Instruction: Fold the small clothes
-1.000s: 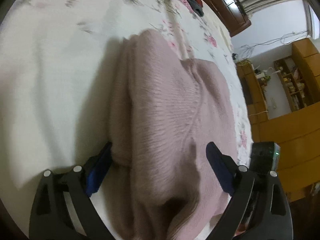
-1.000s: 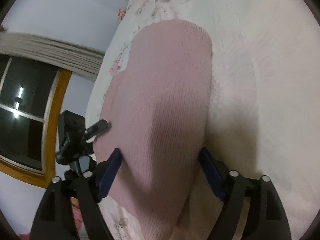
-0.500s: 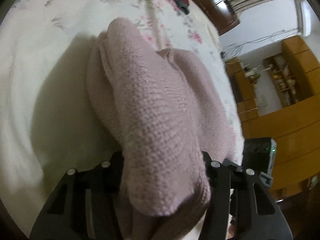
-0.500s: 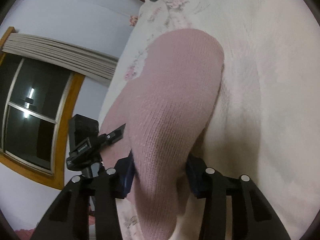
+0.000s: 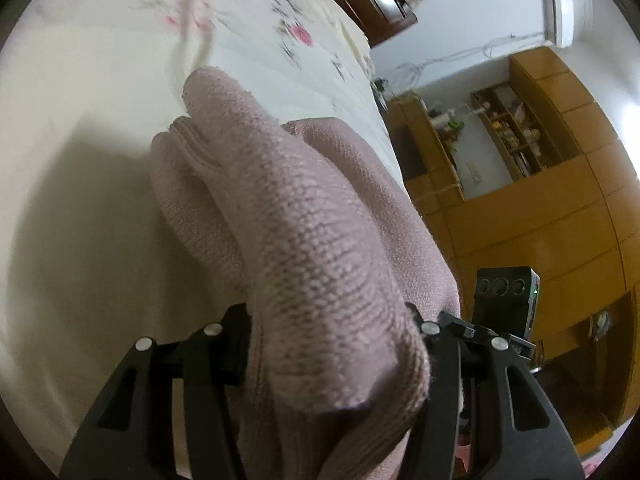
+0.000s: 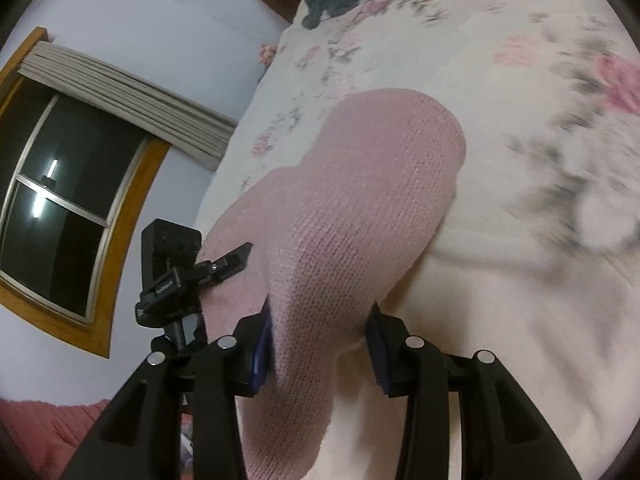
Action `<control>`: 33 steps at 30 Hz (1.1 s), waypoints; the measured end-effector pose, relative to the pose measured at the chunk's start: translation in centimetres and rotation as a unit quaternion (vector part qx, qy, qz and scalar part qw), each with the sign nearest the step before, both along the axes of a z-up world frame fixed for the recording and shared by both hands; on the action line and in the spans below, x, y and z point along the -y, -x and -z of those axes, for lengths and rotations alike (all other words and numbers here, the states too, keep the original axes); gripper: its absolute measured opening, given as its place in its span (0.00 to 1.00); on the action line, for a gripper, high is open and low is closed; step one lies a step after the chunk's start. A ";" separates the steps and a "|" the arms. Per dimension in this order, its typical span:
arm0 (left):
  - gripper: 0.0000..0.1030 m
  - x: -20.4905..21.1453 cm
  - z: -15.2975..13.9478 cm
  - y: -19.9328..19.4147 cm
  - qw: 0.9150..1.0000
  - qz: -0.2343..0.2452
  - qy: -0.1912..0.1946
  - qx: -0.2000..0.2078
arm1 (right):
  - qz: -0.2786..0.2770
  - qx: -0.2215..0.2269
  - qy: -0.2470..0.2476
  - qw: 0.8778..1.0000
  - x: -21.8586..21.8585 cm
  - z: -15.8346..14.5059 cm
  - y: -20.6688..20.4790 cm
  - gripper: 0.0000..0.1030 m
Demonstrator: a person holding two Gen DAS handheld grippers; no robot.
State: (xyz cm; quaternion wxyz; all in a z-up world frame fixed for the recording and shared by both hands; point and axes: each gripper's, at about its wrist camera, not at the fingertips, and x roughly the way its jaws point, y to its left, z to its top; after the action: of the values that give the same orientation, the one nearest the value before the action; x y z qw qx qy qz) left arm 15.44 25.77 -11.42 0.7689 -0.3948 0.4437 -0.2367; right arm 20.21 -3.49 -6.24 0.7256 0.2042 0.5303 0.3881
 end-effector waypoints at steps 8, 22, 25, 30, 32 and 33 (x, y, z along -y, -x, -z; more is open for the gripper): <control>0.51 4.0 4.5 3.6 0.999 -0.010 -0.029 -0.021 | 0.031 -0.028 0.033 0.999 3.9 5.3 3.1 0.40; 0.69 2.4 3.3 5.9 0.994 -0.003 -0.101 -0.039 | 0.061 -0.075 0.007 0.995 5.3 8.1 6.9 0.54; 0.72 2.6 2.4 8.2 0.993 0.004 -0.114 -0.031 | 0.048 -0.080 0.007 0.996 5.8 7.9 8.0 0.54; 0.72 3.2 3.1 10.5 0.985 0.004 -0.169 -0.044 | 0.036 -0.087 0.023 0.995 5.5 8.5 9.0 0.40; 0.71 3.1 3.9 10.8 0.983 -0.001 -0.176 -0.053 | 0.039 -0.082 0.030 0.995 5.2 8.5 9.1 0.33; 0.71 3.1 4.0 10.9 0.982 -0.001 -0.182 -0.051 | 0.041 -0.080 0.035 0.995 5.2 8.5 9.1 0.32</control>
State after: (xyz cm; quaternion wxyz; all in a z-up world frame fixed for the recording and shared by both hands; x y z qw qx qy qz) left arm 4.58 22.67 -15.37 0.8047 -0.2601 0.5174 -0.1307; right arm 11.10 -8.67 -14.74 0.7028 0.2306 0.5909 0.3221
